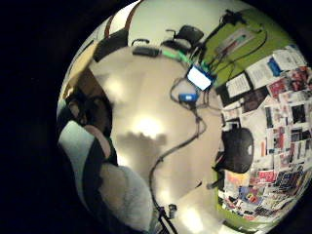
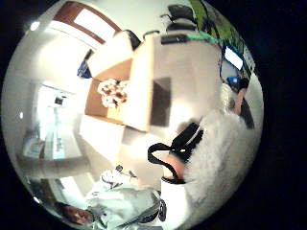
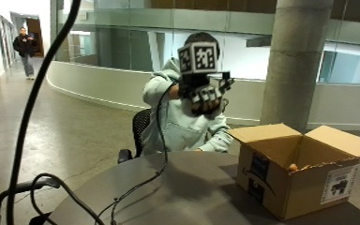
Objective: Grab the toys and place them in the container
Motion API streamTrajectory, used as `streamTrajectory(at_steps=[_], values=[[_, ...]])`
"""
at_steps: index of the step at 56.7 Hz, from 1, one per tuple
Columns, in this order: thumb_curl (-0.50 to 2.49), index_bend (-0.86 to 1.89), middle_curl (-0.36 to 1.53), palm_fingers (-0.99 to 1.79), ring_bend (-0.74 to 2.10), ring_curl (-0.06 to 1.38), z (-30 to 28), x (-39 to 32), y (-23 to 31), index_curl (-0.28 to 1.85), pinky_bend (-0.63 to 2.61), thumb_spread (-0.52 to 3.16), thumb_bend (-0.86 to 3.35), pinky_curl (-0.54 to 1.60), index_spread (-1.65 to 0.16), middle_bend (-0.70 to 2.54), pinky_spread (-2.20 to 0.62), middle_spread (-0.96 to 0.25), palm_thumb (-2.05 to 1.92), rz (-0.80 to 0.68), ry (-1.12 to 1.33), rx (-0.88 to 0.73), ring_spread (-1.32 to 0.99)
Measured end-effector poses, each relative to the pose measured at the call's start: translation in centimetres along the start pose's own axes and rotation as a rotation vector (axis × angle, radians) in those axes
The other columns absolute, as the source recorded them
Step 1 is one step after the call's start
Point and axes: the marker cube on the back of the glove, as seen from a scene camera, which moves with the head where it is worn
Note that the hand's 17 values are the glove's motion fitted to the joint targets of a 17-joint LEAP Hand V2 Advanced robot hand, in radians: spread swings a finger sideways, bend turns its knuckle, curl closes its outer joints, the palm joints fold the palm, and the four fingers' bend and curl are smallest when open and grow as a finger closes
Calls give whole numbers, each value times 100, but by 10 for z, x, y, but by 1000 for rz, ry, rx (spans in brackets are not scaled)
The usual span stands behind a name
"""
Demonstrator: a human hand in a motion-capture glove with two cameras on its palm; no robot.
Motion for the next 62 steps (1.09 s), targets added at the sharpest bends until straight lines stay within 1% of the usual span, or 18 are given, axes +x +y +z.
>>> streamTrajectory(at_steps=[7, 14, 18, 22, 26, 29, 32, 33, 34, 35, 36, 37, 39, 43, 46, 53, 62], values=[[89, 82, 80, 112, 130, 65, -61, -81, -11, 99, 90, 66, -1, 51, -25, 129, -34, -19, 54, -69, -7, 131, -34], [92, 81, 80, 112, 130, 65, -88, -166, -35, 102, 91, 68, -1, 52, -26, 130, -34, -19, 54, -192, -56, 225, -34], [94, 80, 79, 112, 130, 65, -84, -202, -47, 103, 91, 68, -1, 52, -26, 131, -34, -19, 54, -231, -67, 262, -34], [95, 80, 79, 111, 131, 65, -69, -220, -65, 104, 92, 69, -1, 52, -26, 130, -34, -18, 53, -238, -89, 273, -33], [96, 79, 79, 108, 130, 65, -45, -242, -76, 105, 91, 70, -1, 51, -27, 130, -33, -18, 52, -232, -117, 235, -33], [96, 77, 78, 103, 128, 64, -25, -255, -82, 106, 89, 71, -2, 50, -27, 129, -33, -18, 50, -233, -109, 158, -33], [94, 69, 77, 87, 127, 64, -5, -263, -87, 106, 82, 77, -4, 49, -27, 128, -30, -18, 45, -225, -97, 26, -32], [91, 61, 76, 63, 122, 63, 2, -265, -87, 104, 76, 84, -6, 48, -27, 126, -27, -17, 39, -224, -88, -16, -32], [86, 62, 76, 48, 118, 64, 7, -267, -88, 105, 74, 92, -8, 50, -26, 124, -25, -17, 31, -224, -77, -49, -31], [83, 57, 73, 17, 109, 63, 11, -269, -88, 103, 77, 96, -10, 52, -26, 113, -21, -17, 25, -227, -69, -70, -31], [79, 54, 71, -4, 100, 63, 14, -270, -88, 102, 82, 99, -11, 55, -26, 105, -19, -17, 19, -231, -65, -77, -29], [75, 49, 67, -35, 84, 60, 17, -272, -89, 99, 90, 99, -14, 57, -27, 91, -16, -15, 10, -236, -66, -74, -25], [71, 39, 61, -40, 66, 52, 19, -274, -89, 91, 93, 101, -13, 52, -28, 77, -12, -12, 1, -246, -74, -56, -22], [63, 28, 53, -29, 46, 39, 21, -274, -88, 80, 87, 106, -8, 44, -29, 60, -6, -9, -5, -259, -87, -37, -18], [59, 23, 49, -22, 38, 34, 22, -270, -88, 75, 83, 108, -7, 42, -30, 52, -3, -8, -6, -268, -89, -30, -16], [50, 18, 44, -11, 29, 30, 17, -258, -79, 68, 75, 111, -5, 39, -30, 38, 0, -6, -5, -279, -94, -6, -13], [42, 20, 43, 1, 26, 30, 9, -252, -48, 64, 67, 117, -4, 36, -30, 34, 2, -4, -4, -315, -84, 69, -12]])
